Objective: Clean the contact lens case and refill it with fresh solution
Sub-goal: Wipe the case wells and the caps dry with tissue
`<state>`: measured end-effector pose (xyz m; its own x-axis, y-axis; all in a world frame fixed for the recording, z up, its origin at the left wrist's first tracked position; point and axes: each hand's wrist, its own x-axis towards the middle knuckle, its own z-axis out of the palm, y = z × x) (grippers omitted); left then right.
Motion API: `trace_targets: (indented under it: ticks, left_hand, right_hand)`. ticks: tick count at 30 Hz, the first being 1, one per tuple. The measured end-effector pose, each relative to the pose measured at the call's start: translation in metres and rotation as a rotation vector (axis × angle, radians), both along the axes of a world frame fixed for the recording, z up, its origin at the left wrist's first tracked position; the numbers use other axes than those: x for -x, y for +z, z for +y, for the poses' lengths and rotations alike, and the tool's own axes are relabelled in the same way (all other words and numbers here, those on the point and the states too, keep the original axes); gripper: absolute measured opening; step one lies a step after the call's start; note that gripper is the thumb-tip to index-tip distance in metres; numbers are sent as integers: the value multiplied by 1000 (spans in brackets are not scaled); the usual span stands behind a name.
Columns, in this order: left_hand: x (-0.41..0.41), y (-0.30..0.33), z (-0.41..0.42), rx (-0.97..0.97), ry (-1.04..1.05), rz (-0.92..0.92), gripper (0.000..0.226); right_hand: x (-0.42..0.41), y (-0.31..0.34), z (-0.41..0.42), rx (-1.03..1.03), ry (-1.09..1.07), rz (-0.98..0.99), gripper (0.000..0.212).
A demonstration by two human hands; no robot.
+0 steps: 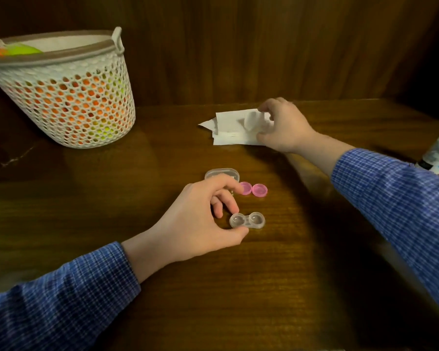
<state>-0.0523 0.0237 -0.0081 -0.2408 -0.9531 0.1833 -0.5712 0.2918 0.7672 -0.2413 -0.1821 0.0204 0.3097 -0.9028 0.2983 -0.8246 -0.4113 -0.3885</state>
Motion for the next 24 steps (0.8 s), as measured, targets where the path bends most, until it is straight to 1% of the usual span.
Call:
trace_targets:
  ticks: [2, 3, 6, 8, 11, 14, 16, 17, 19, 20, 21, 22, 23, 24]
  left_hand:
    - [-1, -1, 0, -12, -8, -4, 60]
    - [-2, -1, 0, -19, -12, -8, 61]
    - [-2, 0, 1, -27, -23, -20, 62]
    - [-2, 0, 1, -29, -30, -17, 63]
    - [-2, -1, 1, -30, -35, -9, 63]
    - [-3, -2, 1, -22, -36, -13, 63]
    - [-3, -2, 0, -14, -40, -16, 62]
    - [-3, -2, 1, -10, -41, -14, 61]
    - [-4, -1, 2, -1, -29, 12, 55]
    - [-4, 0, 2, 4, -14, 51, 50]
    - [-4, 2, 2, 7, 8, 116, 45]
    - [-5, 5, 2, 7, 34, 202, 40]
    - [-6, 9, 1, 5, 62, 288, 37]
    - [-6, 12, 1, 0, 90, 357, 37]
  right_hand:
    - [-6, 0, -10, -14, -23, 97, 80]
    - [-8, 0, -14, -12, -37, 114, 84]
    - [-13, 2, -23, -34, -78, 75, 83]
    - [-15, 5, -26, -90, -61, 48, 79]
    - [-18, 8, -30, -145, -61, 88, 71]
    - [-22, 10, -28, -114, -94, 216, 48]
    - [-23, 9, -24, -24, -121, 222, 32]
    - [-22, 10, -22, 28, -126, 183, 30]
    - [-18, 17, -14, 62, -102, -3, 25]
    - [-15, 22, -7, 13, -77, -155, 20]
    - [-13, 28, 4, -91, -32, -331, 13]
    - [-10, 33, 20, -209, 30, -492, 15]
    - [-7, 36, 39, -318, 112, -610, 20]
    - [-3, 34, 60, -390, 200, -675, 23]
